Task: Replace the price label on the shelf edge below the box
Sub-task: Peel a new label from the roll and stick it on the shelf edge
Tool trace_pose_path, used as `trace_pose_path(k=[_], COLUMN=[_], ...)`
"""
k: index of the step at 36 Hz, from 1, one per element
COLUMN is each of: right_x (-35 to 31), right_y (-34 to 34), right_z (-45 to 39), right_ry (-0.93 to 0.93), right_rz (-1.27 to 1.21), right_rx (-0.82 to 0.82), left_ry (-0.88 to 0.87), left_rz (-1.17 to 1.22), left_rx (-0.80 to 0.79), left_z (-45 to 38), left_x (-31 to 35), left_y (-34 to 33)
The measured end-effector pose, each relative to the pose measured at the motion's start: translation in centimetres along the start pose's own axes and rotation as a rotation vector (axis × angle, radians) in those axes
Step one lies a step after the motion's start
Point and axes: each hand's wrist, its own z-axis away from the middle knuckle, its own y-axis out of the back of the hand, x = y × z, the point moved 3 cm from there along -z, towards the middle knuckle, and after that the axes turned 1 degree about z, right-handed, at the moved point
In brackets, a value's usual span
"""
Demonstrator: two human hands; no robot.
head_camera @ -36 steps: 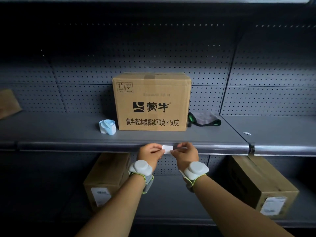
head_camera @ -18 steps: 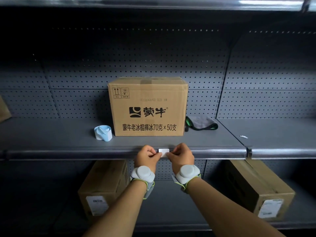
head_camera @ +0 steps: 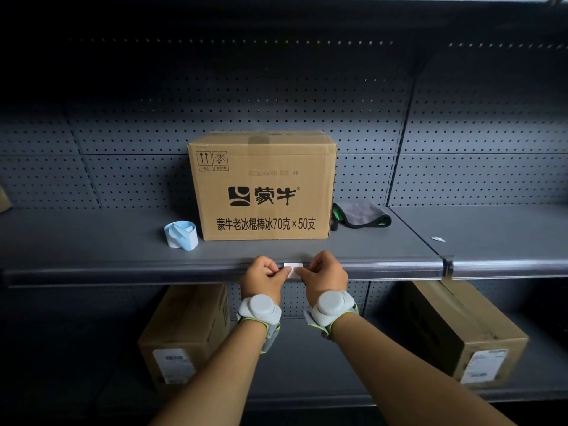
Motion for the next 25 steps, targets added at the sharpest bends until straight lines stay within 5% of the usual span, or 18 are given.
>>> trace_pose_path(k=[25], right_x=[-1.9], right_y=[1.8], right_z=[-0.3], right_ry=[-0.044], right_rz=[0.08], right_rx=[-0.146], left_ry=[-0.007], left_rz=[-0.108], left_rx=[0.041], left_z=[-1.1], left_x=[-0.6], left_y=[0.0])
